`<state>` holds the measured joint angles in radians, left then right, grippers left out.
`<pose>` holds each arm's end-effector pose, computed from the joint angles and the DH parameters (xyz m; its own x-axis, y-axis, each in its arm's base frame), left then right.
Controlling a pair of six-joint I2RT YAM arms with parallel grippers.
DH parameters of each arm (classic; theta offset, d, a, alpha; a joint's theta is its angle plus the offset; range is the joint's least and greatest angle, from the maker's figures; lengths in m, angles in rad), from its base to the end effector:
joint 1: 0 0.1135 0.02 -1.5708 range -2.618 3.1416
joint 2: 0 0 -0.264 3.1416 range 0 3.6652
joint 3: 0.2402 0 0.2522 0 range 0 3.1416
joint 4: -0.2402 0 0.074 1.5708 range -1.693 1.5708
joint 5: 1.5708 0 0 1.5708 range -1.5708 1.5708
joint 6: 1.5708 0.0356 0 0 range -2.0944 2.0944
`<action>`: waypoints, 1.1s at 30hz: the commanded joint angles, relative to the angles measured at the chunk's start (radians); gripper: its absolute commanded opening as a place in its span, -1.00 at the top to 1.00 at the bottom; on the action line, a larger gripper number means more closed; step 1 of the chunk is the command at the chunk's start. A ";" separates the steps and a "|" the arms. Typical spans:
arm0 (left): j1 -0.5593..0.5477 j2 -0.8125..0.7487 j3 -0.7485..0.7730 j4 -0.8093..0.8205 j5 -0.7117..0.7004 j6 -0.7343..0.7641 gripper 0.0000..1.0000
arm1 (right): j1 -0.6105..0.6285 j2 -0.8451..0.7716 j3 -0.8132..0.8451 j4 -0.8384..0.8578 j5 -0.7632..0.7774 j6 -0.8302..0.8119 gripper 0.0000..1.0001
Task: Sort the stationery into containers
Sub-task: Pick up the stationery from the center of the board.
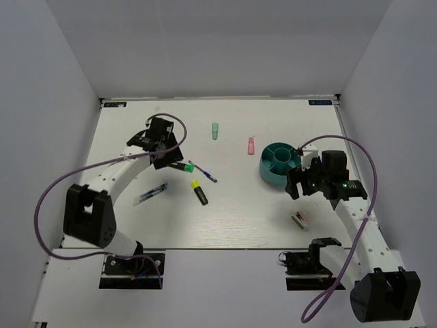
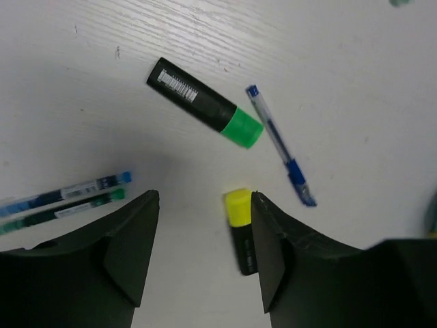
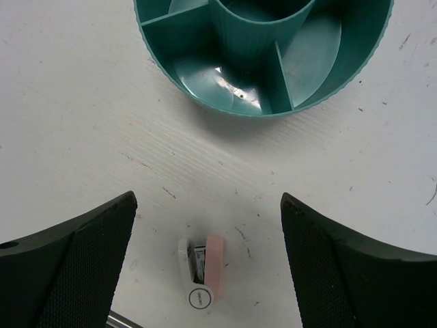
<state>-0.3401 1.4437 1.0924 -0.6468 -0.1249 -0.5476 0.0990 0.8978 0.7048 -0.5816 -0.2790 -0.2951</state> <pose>0.2809 -0.0947 0.2555 -0.8156 -0.2593 -0.5172 -0.1842 0.9638 -0.1927 0.1828 0.0280 0.2561 -0.5813 -0.3387 -0.7398 -0.4807 0.8766 -0.0236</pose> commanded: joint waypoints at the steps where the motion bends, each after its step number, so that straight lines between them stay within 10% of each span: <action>1: -0.008 0.102 0.134 -0.143 -0.088 -0.392 -0.33 | 0.004 -0.019 0.036 0.002 0.024 0.014 -0.75; 12: -0.076 0.383 0.386 -0.349 -0.268 -0.957 -0.28 | 0.007 -0.053 0.033 0.008 0.087 0.013 -0.75; 33: 0.081 0.547 0.359 -0.275 -0.134 -1.008 -0.25 | 0.005 -0.039 0.030 0.016 0.133 0.017 -0.78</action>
<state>-0.2668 1.9911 1.4216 -0.9485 -0.2901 -1.5425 0.1024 0.8574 0.7048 -0.5812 -0.1589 -0.2878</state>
